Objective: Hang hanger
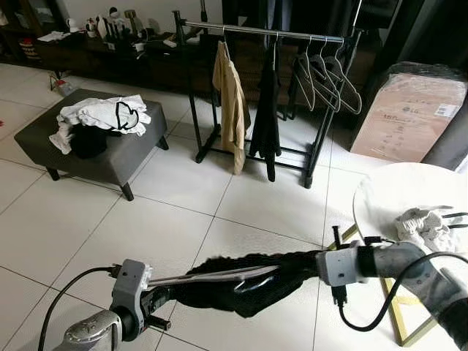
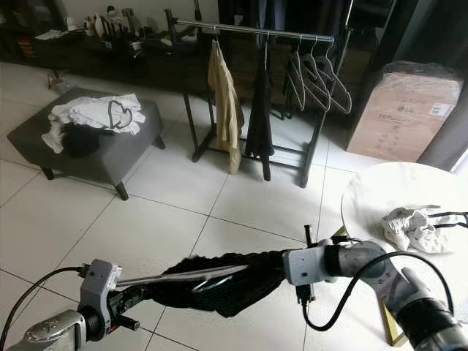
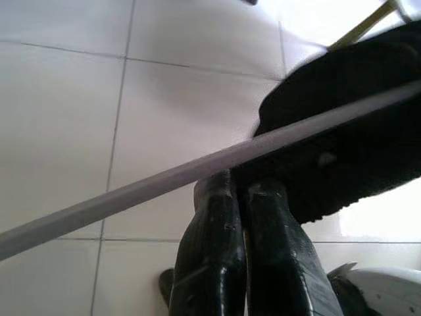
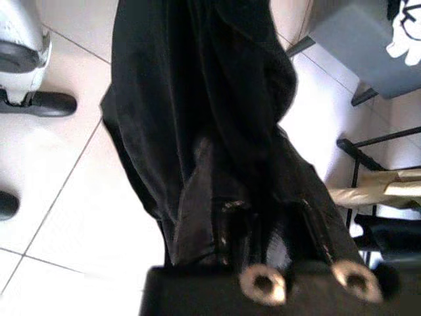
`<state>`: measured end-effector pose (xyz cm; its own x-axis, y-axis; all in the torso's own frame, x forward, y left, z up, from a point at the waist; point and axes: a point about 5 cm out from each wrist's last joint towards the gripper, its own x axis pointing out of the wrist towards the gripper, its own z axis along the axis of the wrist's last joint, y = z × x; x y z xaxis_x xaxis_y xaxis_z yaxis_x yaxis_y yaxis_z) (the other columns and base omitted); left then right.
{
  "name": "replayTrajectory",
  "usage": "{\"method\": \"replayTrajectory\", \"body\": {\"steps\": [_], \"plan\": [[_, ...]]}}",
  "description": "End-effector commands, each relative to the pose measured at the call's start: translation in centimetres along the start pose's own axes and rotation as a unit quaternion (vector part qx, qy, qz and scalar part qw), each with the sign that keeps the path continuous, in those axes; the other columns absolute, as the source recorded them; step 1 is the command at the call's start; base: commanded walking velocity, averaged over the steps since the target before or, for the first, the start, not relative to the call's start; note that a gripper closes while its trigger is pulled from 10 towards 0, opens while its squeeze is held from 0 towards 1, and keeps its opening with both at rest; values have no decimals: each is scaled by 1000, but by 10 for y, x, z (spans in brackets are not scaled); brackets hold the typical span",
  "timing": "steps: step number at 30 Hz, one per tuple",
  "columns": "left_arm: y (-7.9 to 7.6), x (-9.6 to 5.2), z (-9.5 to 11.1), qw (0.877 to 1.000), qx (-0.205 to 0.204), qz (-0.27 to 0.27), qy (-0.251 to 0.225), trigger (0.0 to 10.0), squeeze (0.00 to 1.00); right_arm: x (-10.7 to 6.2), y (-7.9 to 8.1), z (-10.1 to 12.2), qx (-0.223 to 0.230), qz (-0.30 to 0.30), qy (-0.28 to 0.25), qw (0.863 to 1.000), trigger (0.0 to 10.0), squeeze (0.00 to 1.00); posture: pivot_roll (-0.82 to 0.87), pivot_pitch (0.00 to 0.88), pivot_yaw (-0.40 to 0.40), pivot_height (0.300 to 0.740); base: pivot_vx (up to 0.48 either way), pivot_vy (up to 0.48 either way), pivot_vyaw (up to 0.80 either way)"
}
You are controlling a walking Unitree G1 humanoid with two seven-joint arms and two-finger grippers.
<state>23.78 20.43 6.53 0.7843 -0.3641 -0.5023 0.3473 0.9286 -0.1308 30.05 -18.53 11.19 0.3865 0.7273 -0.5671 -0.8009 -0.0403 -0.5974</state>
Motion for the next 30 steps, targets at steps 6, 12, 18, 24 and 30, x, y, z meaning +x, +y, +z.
{"method": "replayTrajectory", "body": {"steps": [6, 12, 18, 24, 30], "plan": [[28, -7, -9, 995, 1, 94, 43, 0, 0, -5, 5, -10, -38, 25, 49, 998, 0, 0, -45, 154, -11, 740, 0, 0, 0], [43, -9, -14, 984, 25, 163, 70, 0, 0, -17, 2, -26, -64, 27, 118, 991, 0, 0, -46, 154, -12, 740, 0, 0, 0], [47, -12, -18, 977, 53, 182, 93, 0, 0, -23, -4, -36, -87, 2, 165, 983, 0, 0, -45, 157, -11, 740, 0, 0, 0], [48, -13, -22, 973, 76, 188, 109, 0, 0, -29, -11, -45, -110, -15, 214, 970, 0, 0, -44, 156, -11, 740, 0, 0, 0], [48, -14, -25, 970, 91, 191, 120, 0, 0, -37, -15, -56, -121, -27, 263, 957, 0, 0, -43, 157, -10, 740, 0, 0, 0]]}}
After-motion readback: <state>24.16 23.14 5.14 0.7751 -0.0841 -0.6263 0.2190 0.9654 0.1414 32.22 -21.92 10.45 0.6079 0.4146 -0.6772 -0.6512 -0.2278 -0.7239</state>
